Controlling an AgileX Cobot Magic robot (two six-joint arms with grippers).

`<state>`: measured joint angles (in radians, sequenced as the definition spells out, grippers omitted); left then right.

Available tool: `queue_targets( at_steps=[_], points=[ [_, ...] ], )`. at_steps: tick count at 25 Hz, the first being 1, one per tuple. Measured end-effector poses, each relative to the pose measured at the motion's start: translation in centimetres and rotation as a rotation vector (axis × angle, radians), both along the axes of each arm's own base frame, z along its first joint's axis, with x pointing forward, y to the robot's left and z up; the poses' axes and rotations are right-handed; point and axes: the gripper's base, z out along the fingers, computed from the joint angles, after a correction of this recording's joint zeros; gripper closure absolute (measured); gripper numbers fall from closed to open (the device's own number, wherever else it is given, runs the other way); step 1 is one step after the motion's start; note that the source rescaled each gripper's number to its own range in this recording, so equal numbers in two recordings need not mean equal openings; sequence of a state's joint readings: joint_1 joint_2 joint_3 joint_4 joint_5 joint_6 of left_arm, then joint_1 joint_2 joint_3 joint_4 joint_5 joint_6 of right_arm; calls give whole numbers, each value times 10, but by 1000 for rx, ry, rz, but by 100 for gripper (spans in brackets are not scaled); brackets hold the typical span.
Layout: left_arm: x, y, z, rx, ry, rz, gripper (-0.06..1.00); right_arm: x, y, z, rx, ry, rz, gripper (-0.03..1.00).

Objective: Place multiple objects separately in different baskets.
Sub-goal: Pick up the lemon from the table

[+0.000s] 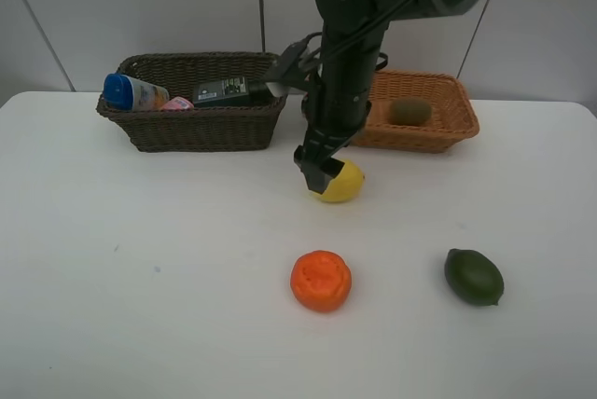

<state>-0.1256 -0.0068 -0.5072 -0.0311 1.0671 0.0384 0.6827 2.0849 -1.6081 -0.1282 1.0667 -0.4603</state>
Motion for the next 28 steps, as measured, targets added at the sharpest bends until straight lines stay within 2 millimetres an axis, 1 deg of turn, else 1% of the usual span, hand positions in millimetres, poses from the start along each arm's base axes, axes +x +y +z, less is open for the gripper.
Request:
queue_targets(
  at_steps=[5, 9, 13, 18, 22, 28],
  points=[
    [0, 0, 0, 0, 0, 0, -3, 4, 2, 0, 22, -40, 30, -1],
    [0, 0, 0, 0, 0, 0, -3, 6, 3, -10, 6, -28, 59, -1],
    [0, 0, 0, 0, 0, 0, -3, 16, -8, -20, -3, -6, 31, -1],
    [0, 0, 0, 0, 0, 0, -3, 29, -25, -23, 19, 3, -1, -1],
    [0, 0, 0, 0, 0, 0, -3, 30, -25, -27, 41, 29, 15, -1],
    [0, 0, 0, 0, 0, 0, -3, 33, -24, -43, 37, 36, 21, -1]
  ],
)
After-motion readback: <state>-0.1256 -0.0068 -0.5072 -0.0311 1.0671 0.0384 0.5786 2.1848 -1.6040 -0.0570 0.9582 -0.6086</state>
